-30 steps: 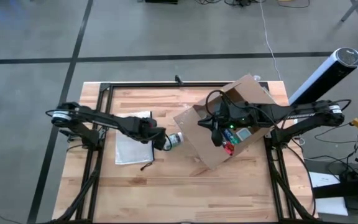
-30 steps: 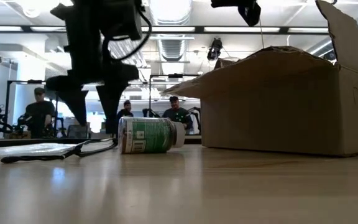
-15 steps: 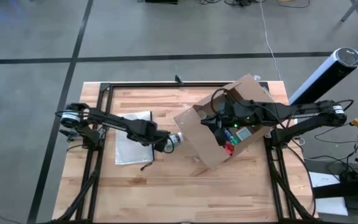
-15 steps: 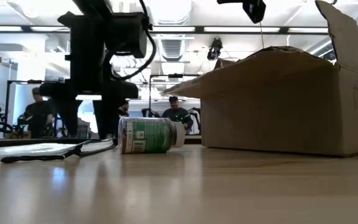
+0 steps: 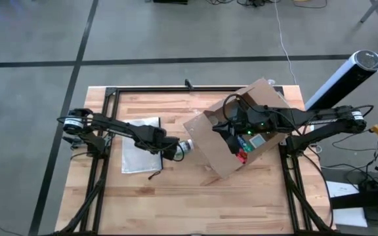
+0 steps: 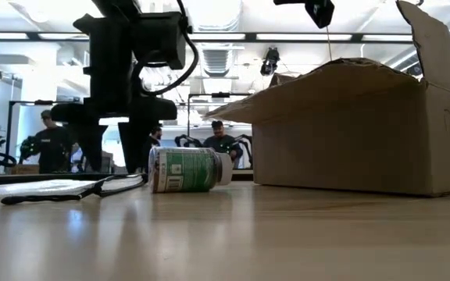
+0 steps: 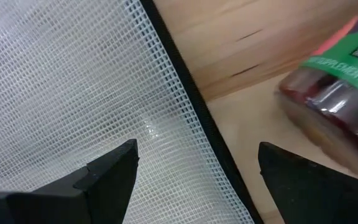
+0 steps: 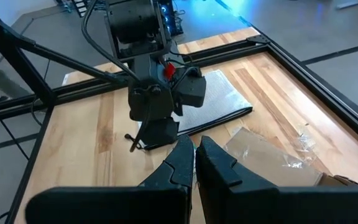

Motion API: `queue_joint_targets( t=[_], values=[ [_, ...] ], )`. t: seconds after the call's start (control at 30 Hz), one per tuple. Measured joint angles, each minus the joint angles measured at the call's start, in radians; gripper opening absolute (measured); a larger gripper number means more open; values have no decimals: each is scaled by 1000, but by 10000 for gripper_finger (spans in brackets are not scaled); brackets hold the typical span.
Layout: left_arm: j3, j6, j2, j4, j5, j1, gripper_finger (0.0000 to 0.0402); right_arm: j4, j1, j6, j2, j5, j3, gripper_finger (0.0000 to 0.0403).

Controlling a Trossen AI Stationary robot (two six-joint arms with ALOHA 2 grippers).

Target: Unpack boxes

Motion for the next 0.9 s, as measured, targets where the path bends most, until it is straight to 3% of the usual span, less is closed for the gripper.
queue_joint_targets(
  t=[0.9],
  values=[
    [-16,-92,31,-215,20,2,311,-13,0,-17,0,0,0,0]
  ],
)
